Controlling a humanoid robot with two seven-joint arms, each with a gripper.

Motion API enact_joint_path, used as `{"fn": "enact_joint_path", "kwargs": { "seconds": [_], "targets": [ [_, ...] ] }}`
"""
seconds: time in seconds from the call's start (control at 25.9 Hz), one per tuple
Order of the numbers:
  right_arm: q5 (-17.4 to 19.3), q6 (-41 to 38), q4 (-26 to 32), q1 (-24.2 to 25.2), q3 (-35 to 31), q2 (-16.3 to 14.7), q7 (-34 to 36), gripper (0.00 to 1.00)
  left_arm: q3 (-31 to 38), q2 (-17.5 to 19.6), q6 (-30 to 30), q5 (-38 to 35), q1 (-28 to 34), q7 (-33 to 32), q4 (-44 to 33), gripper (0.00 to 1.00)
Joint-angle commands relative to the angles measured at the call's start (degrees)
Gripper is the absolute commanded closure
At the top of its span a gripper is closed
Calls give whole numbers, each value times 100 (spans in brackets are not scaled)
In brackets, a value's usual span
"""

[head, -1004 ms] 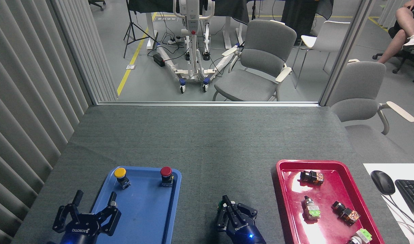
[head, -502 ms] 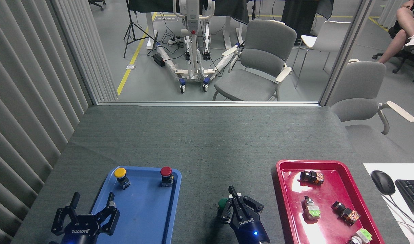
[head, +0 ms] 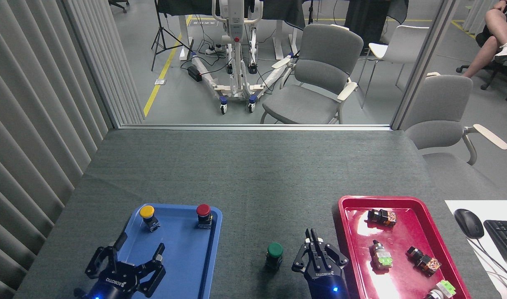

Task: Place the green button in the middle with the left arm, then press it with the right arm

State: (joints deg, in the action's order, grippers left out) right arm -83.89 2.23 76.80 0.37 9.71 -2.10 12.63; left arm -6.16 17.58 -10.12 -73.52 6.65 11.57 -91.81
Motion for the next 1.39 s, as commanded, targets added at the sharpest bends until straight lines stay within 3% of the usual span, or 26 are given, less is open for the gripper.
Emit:
{"fn": "enact_joint_path", "kwargs": {
  "seconds": [0.0,0.15,0.27,0.39,0.46,0.58,0.73,0.93,1.35],
  "targets": [
    [49,-319,274,270,-478,-19,-23,1,-351,44,-148,4,-14,118,23,1],
    [66,-548,625,587,-654,-160,-23,1,-1388,35,-631,4,-515,91,629,1],
    [145,-539,766,719,-707,-318,-23,1,-2249,0,-385,-31,-858,39,752,1],
    [374,-530,801,754,-768,-362,-32,1,-2364,-27,46,-13,-805,83,533,1],
    [374,-530,836,745,-777,-371,-32,1,-1977,-27,274,13,-577,135,146,1],
    [374,-513,977,754,-777,-362,-32,1,-448,-229,345,13,232,408,-469,1],
    [383,-522,1258,991,-777,-450,-32,1,484,-510,380,13,522,592,-496,1],
    [374,-486,1320,1053,-777,-467,-41,1,932,-782,309,4,645,548,-469,1],
    [400,-548,1311,1053,-795,-450,-32,0,950,-739,125,-4,636,531,-373,1]
  ]
}}
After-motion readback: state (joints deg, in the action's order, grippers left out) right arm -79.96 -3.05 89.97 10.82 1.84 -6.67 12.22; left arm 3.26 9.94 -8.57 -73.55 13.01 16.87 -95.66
